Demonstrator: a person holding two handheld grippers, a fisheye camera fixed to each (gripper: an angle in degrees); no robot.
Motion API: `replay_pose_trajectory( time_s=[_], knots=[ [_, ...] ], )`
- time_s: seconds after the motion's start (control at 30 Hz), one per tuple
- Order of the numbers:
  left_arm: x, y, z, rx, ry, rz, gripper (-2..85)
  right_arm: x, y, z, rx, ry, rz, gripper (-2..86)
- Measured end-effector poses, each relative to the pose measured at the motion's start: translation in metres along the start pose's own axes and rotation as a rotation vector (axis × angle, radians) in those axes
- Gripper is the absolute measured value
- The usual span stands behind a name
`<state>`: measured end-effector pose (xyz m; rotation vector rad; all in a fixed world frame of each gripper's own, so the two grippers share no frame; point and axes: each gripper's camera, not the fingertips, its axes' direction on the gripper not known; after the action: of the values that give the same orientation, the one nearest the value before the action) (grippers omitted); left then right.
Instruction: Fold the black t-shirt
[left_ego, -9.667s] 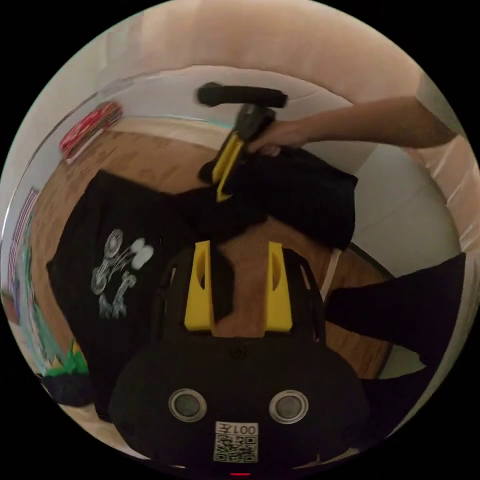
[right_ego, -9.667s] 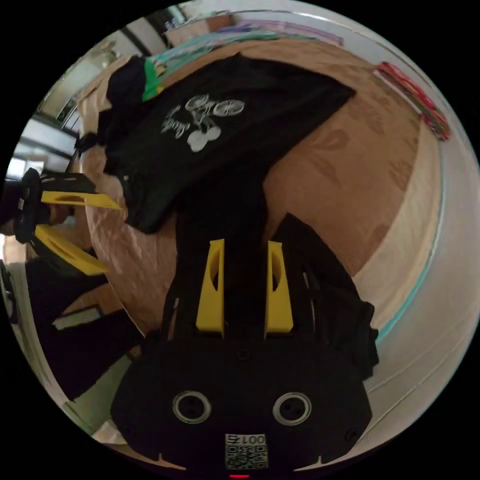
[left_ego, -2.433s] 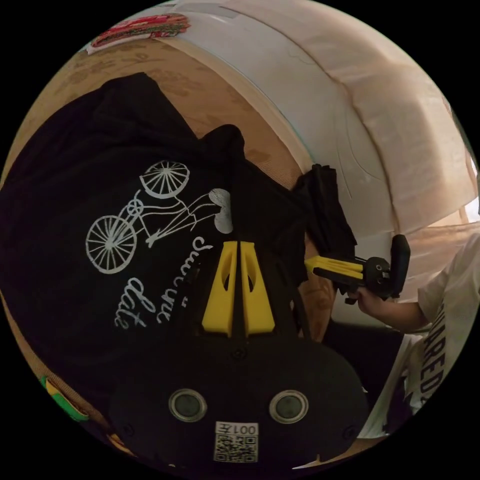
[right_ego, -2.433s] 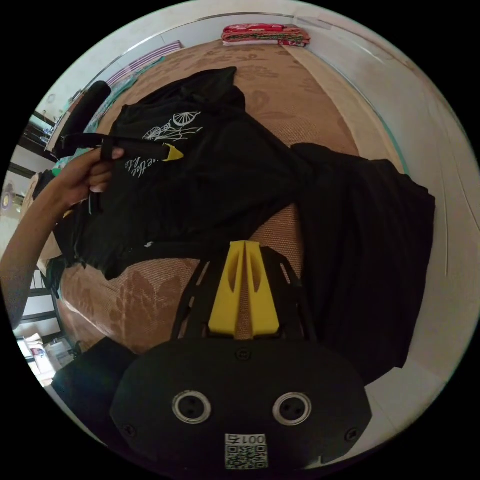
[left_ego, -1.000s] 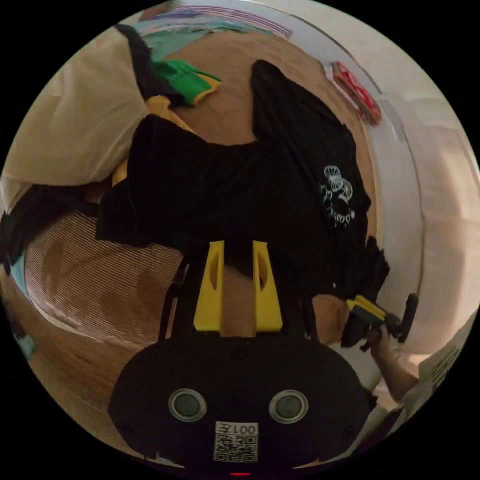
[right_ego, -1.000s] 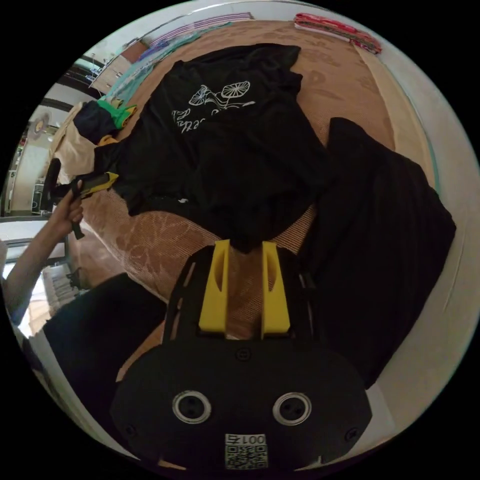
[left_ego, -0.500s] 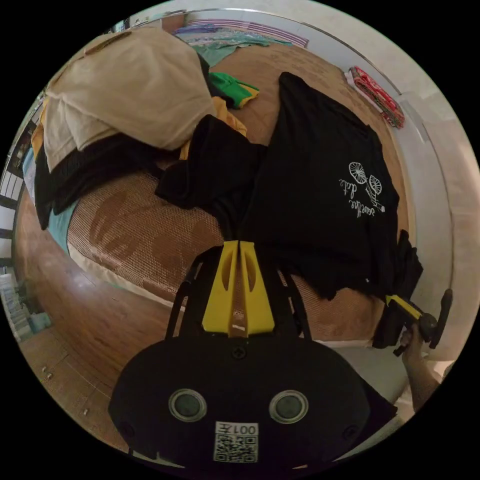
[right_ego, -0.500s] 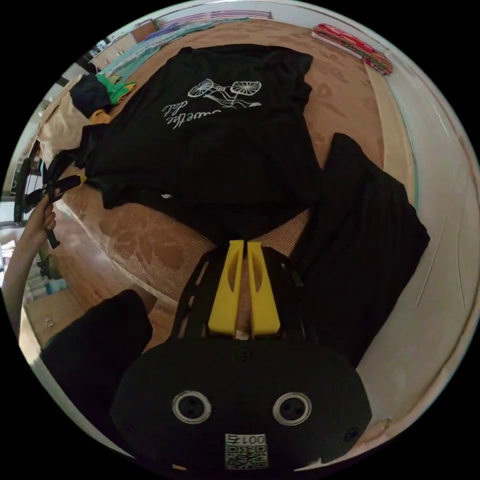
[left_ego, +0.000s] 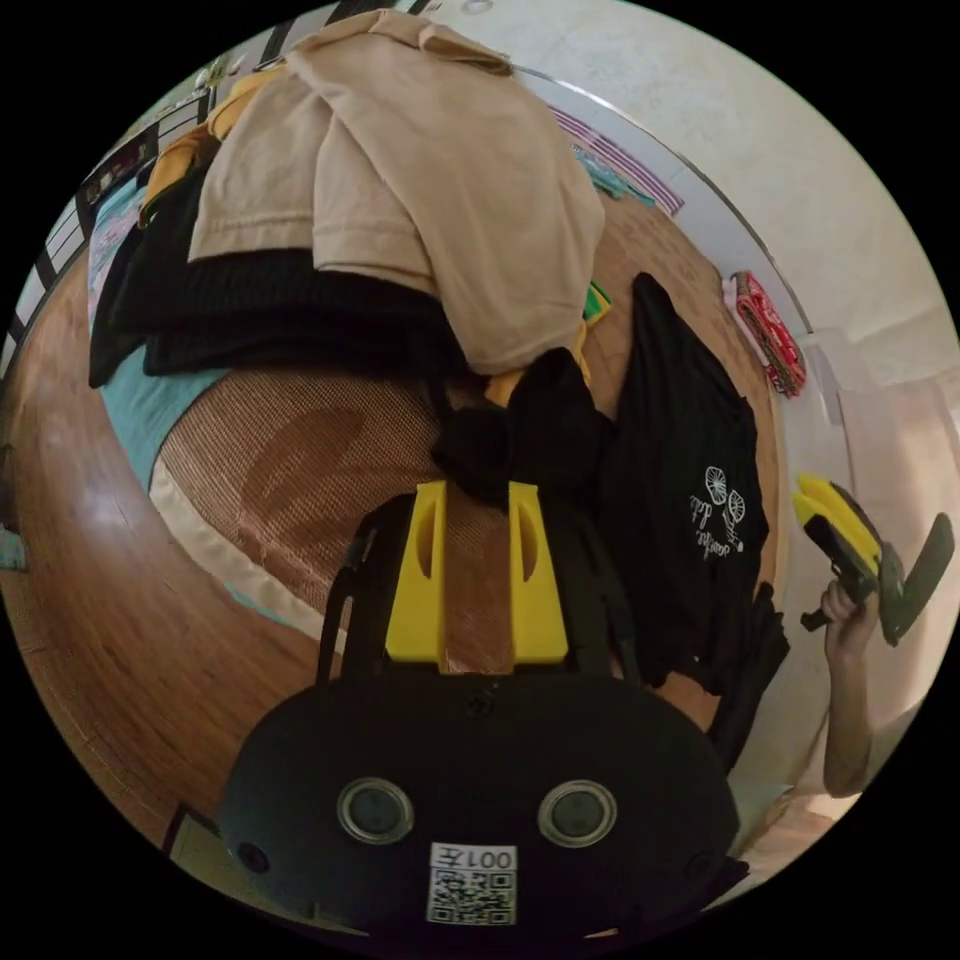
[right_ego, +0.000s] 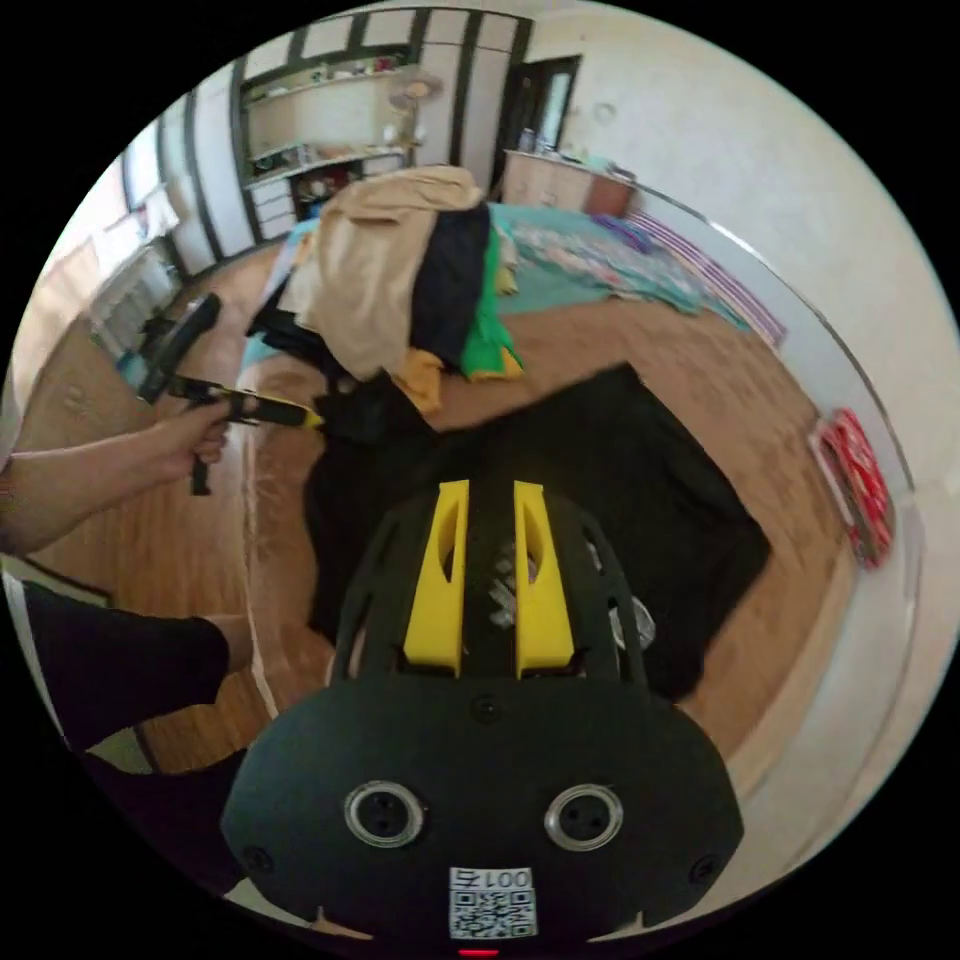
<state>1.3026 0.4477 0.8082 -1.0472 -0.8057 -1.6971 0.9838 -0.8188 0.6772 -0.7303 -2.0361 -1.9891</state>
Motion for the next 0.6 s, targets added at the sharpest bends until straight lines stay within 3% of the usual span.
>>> replay_pose_trajectory(
  time_s=[0.27, 0.6],
  knots=[
    [-0.048, 0.019, 0.025, 0.091, 0.007, 0.024, -0.5, -0.041, -0.17, 0.07, -0.127, -0.216, -0.236, 10.9],
    [-0.08, 0.048, 0.023, 0.084, 0.045, 0.202, -0.9, -0.086, -0.29, 0.028, -0.138, -0.096, -0.562, 11.5]
  ],
)
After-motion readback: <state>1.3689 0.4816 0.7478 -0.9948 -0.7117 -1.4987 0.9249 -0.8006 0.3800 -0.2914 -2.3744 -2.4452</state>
